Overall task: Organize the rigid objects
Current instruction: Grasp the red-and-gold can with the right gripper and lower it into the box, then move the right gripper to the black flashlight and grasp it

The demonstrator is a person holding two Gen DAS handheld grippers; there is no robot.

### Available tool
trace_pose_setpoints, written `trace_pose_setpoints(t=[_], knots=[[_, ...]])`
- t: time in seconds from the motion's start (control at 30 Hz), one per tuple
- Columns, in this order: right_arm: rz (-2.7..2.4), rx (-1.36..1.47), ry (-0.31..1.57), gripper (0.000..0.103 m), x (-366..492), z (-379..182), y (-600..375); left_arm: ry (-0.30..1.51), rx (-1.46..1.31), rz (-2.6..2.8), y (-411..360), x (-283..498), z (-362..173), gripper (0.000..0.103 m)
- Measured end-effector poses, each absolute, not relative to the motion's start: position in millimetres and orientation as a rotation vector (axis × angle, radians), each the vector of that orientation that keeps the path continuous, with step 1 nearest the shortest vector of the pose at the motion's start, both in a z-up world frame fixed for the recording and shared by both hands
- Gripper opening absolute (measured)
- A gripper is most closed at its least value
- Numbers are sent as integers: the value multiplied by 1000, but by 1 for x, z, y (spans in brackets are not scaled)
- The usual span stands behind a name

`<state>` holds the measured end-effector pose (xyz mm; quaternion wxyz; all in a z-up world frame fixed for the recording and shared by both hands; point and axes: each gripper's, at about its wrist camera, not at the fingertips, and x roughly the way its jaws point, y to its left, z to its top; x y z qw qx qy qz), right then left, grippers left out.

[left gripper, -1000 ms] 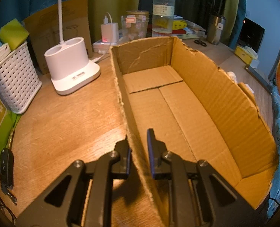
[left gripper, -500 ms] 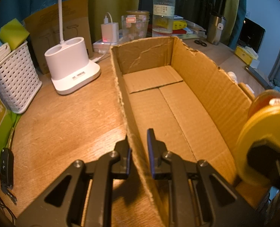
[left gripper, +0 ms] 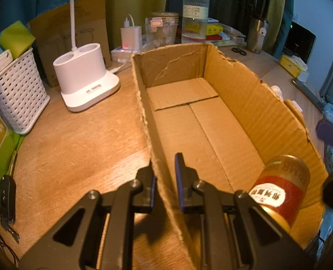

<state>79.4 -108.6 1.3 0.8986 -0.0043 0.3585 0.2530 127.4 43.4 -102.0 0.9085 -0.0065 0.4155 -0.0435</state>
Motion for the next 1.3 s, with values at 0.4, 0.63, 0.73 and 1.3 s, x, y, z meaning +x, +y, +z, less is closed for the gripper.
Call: trace_pose_setpoints(t=[0.4,0.63,0.73,1.3], knots=[[364,50,676,74,91,17,-158,858,-14,-90,43,128,-102,15],[265,59,699,74,105,0,-184,858,-15,-90,43,127,-102,15],[243,48,708,74,110,-9,-188,858,-14,-89,43,127,-102,15],[191,-42,827,73,139,-56,-178,859,-15,-90,43,128,-102,15]])
